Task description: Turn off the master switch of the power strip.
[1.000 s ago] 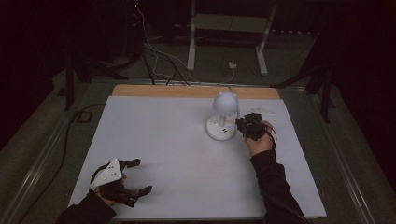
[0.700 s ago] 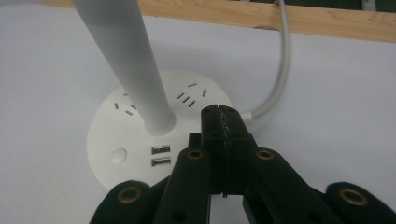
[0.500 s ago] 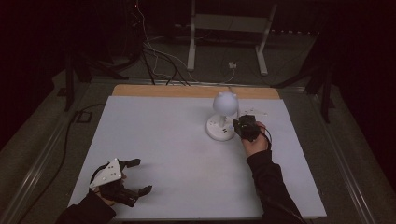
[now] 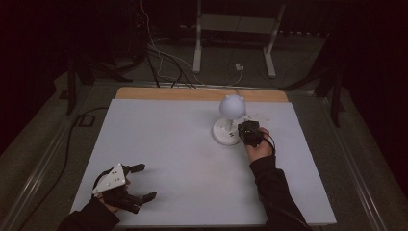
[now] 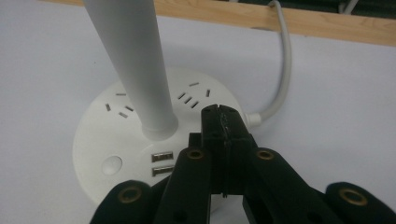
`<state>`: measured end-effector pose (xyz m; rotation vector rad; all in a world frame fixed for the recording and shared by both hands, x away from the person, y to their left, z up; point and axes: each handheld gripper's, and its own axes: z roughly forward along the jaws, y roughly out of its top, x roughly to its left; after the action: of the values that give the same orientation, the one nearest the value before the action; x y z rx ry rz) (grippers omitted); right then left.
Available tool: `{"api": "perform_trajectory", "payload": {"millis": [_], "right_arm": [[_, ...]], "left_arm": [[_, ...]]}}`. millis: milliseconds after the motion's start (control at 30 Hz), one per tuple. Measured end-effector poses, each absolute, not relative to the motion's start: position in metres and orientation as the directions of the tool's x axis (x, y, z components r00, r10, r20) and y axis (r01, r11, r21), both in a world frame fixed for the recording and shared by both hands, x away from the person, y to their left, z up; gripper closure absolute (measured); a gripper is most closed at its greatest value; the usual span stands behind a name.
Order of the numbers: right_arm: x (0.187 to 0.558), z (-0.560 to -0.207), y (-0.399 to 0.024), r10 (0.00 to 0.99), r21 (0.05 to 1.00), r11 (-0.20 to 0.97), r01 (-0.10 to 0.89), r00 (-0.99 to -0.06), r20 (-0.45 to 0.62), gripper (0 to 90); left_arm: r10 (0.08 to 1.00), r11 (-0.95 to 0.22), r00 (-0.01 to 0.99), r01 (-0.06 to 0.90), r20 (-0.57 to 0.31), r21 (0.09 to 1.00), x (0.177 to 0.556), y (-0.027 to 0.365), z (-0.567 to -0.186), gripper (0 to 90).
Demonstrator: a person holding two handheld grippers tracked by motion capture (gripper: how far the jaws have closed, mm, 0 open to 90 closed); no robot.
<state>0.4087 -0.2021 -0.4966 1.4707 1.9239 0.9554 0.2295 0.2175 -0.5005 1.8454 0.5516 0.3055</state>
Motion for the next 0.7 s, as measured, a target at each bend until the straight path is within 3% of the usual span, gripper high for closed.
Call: {"api": "perform_trajectory", "payload": {"millis": [700], "right_arm": [[0.4113, -0.5064, -0.2005, 0.962, 0.794, 0.188, 0.578, -0.272, -0.03, 90.0]], "left_arm": [[0.512, -0.262, 0.857, 0.222, -0.06, 0.939, 0.2297, 0.2172, -0.5008, 0.5]]}}
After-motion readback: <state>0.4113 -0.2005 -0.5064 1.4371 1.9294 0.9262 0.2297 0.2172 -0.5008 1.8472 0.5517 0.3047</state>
